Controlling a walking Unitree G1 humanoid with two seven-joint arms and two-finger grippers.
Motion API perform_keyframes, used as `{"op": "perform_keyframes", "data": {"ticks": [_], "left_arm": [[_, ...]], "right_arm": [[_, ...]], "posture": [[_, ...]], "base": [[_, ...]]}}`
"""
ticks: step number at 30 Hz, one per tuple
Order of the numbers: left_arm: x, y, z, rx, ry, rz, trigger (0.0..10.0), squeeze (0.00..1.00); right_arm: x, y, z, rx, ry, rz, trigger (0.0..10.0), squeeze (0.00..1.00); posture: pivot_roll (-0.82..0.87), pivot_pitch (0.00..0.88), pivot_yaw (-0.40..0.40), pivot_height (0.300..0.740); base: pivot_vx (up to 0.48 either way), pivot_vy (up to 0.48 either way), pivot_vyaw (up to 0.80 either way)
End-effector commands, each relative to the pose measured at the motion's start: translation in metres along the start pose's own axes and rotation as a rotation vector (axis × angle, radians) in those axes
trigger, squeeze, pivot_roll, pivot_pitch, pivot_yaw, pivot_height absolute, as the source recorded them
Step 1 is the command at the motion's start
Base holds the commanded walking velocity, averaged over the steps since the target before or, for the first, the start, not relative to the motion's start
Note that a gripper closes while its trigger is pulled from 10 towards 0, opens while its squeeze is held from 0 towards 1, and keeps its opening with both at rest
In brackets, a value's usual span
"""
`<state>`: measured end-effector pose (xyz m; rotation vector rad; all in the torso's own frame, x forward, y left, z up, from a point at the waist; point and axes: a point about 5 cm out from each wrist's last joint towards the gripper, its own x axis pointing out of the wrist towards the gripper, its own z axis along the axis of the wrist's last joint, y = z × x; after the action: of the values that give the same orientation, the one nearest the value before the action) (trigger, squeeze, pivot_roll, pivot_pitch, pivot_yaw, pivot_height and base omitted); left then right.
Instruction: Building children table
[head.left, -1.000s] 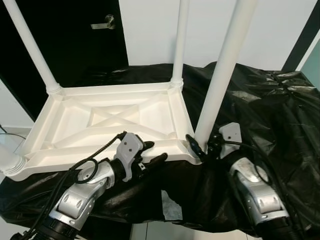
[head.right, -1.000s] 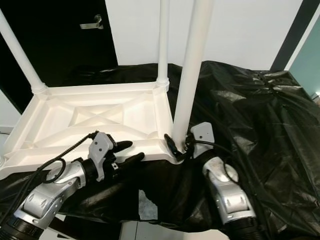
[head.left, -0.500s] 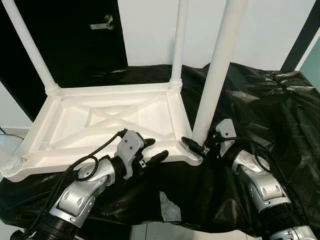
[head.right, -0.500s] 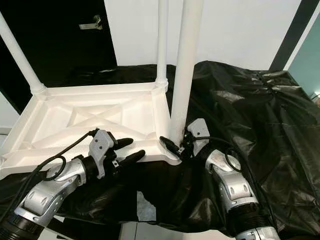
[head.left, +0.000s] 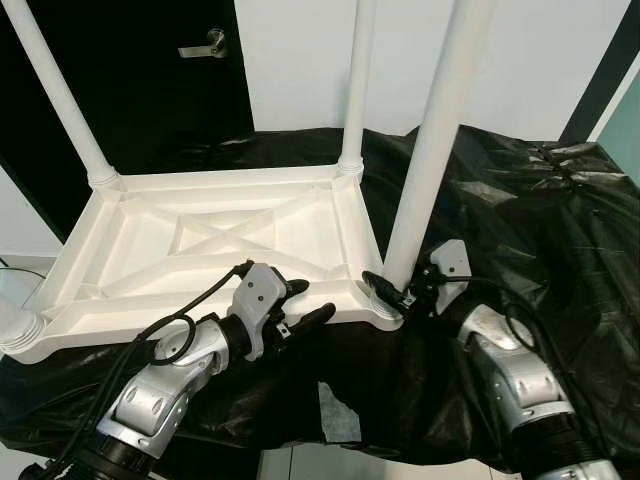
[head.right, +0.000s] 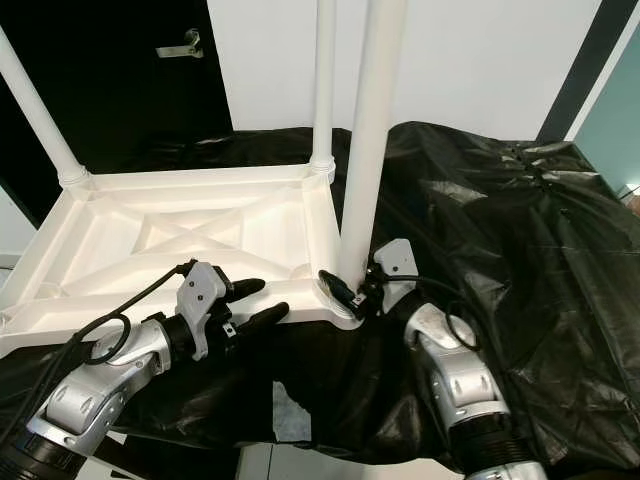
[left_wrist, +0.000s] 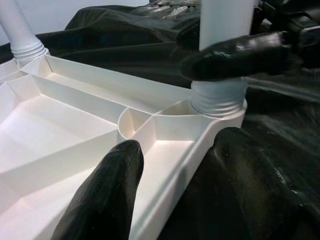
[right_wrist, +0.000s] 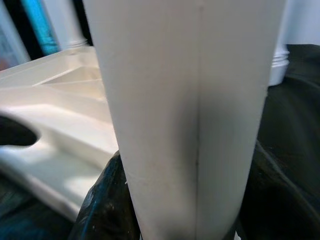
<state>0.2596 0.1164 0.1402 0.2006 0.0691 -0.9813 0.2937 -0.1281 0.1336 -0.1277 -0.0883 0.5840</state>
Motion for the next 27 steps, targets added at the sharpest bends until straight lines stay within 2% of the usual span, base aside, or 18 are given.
{"op": "perform_keyframes", "data": {"ticks": [1, 3, 4, 5, 7, 8, 9, 11, 19, 20, 21, 27], "left_arm": [[0.0, -0.009, 0.001, 0.011, -0.001, -0.128, 10.0, 0.0], [0.0, -0.009, 0.001, 0.011, -0.001, -0.128, 10.0, 0.0], [-0.001, -0.01, 0.001, 0.01, 0.0, -0.132, 10.0, 0.0], [-0.001, -0.01, 0.001, 0.01, 0.0, -0.132, 10.0, 0.0], [-0.001, -0.01, 0.001, 0.008, 0.001, -0.134, 10.0, 0.0], [-0.001, -0.01, 0.001, 0.008, 0.001, -0.134, 10.0, 0.0], [-0.002, -0.009, 0.001, 0.008, 0.001, -0.133, 10.0, 0.0], [-0.004, -0.007, 0.002, 0.009, 0.003, -0.128, 10.0, 0.0], [-0.005, -0.004, 0.001, 0.014, 0.008, -0.127, 10.0, 0.0], [-0.005, -0.004, 0.002, 0.016, 0.009, -0.128, 10.0, 0.0], [-0.005, -0.003, 0.002, 0.019, 0.01, -0.128, 10.0, 0.0], [-0.005, -0.003, 0.003, 0.02, 0.01, -0.128, 10.0, 0.0]], "right_arm": [[-0.002, 0.002, -0.011, 0.016, 0.061, -0.115, 10.0, 0.0], [-0.002, 0.002, -0.011, 0.016, 0.061, -0.115, 10.0, 0.0], [0.0, 0.006, -0.009, 0.033, 0.054, -0.187, 10.0, 0.0], [0.0, 0.006, -0.009, 0.033, 0.054, -0.187, 10.0, 0.0], [0.001, 0.014, -0.006, 0.063, 0.04, -0.335, 10.0, 0.0], [0.001, 0.014, -0.006, 0.063, 0.04, -0.335, 10.0, 0.0], [0.002, 0.017, -0.005, 0.068, 0.033, -0.39, 10.0, 0.0], [0.002, 0.024, -0.003, 0.123, 0.029, -0.453, 10.0, 0.0], [0.002, 0.028, -0.001, 0.11, 0.026, -0.445, 10.0, 0.0], [0.002, 0.028, -0.001, 0.108, 0.024, -0.444, 10.0, 0.02], [0.001, 0.027, -0.001, 0.108, 0.021, -0.443, 10.0, 1.0], [-0.002, 0.026, 0.001, 0.092, 0.018, -0.431, 10.0, 1.0]], "posture": [[0.03, 0.0, -0.025, 0.74], [0.03, 0.0, -0.025, 0.74], [0.03, 0.0, -0.025, 0.74], [0.03, 0.0, -0.025, 0.74], [0.03, 0.0, -0.024, 0.74], [0.03, 0.0, -0.024, 0.74], [0.03, 0.0, -0.026, 0.74], [0.04, 0.0, -0.024, 0.74], [0.03, 0.0, -0.014, 0.74], [0.03, 0.0, -0.013, 0.74], [0.03, 0.0, -0.013, 0.74], [0.03, 0.0, -0.017, 0.74]], "base": [[0.0, 0.0, 0.0], [0.0, 0.0, 0.0], [0.0, 0.0, 0.0], [0.0, 0.0, 0.0], [0.0, 0.0, 0.0], [0.0, 0.0, 0.0], [0.0, 0.0, 0.0], [0.0, 0.0, 0.0], [0.0, 0.0, 0.0], [0.0, 0.0, 0.0], [0.0, 0.0, 0.0], [0.0, 0.0, 0.0]]}}
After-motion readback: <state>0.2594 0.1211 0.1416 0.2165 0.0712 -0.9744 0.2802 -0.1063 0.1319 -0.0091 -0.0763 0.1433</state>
